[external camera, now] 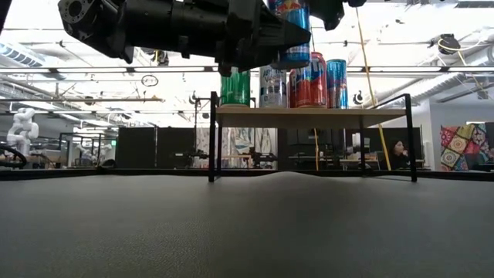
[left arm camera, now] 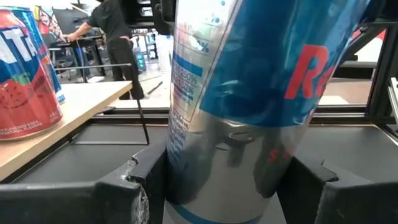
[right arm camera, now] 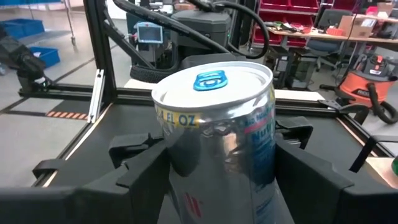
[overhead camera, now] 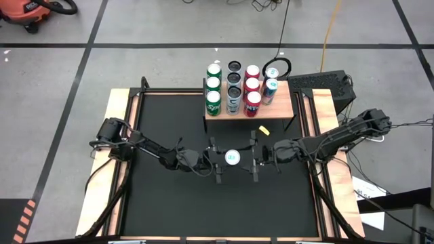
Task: Place canned beverage on shelf
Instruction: Put the blue soda can on the shelf
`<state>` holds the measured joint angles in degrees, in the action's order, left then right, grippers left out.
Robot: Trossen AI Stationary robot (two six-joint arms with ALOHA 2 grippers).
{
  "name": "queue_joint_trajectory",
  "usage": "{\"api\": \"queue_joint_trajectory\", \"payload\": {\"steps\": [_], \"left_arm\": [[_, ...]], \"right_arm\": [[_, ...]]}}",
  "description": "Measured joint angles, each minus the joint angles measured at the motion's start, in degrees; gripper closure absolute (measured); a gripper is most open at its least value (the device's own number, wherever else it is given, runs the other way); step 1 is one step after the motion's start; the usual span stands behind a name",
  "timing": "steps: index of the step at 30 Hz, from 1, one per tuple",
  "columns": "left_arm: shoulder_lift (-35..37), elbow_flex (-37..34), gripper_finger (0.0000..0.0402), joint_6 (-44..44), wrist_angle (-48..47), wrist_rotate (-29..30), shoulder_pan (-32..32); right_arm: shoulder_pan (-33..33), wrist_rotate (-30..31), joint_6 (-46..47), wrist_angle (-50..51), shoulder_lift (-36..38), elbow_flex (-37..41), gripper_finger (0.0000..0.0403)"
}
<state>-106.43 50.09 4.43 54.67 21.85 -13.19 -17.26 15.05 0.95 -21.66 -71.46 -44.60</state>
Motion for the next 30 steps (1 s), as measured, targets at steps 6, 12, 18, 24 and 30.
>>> {"api": "queue_joint_trajectory", "payload": {"steps": [6, 12, 18, 24, 30], "left_arm": [[0.0, 0.0, 0.0185, -0.03, 0.31, 0.31, 0.07], [0.0, 0.0, 0.0185, -0.05, 0.08, 0.65, 0.09], [0.2, 0.01, 0.0135, 0.86, -0.4, 2.31, 0.07], [3.61, 0.02, 0.0043, 0.74, -8.6, 6.01, 0.15], [9.49, -1.23, 0.0006, -2.44, -16.61, 7.78, 0.15]], "right_arm": [[0.99, -0.09, 1.18, -0.38, 0.0, 0.0, 0.0147], [1.07, 0.1, 2.91, -0.26, 0.0, 0.0, 0.015], [1.05, 1.68, 3.44, 0.12, 0.0, 0.0, 0.019], [1.11, 3.41, 3.77, 4.16, 2.47, 0.17, 0.0198], [1.65, 8.27, 3.52, 8.43, 14.83, 5.24, 0.0198]]}}
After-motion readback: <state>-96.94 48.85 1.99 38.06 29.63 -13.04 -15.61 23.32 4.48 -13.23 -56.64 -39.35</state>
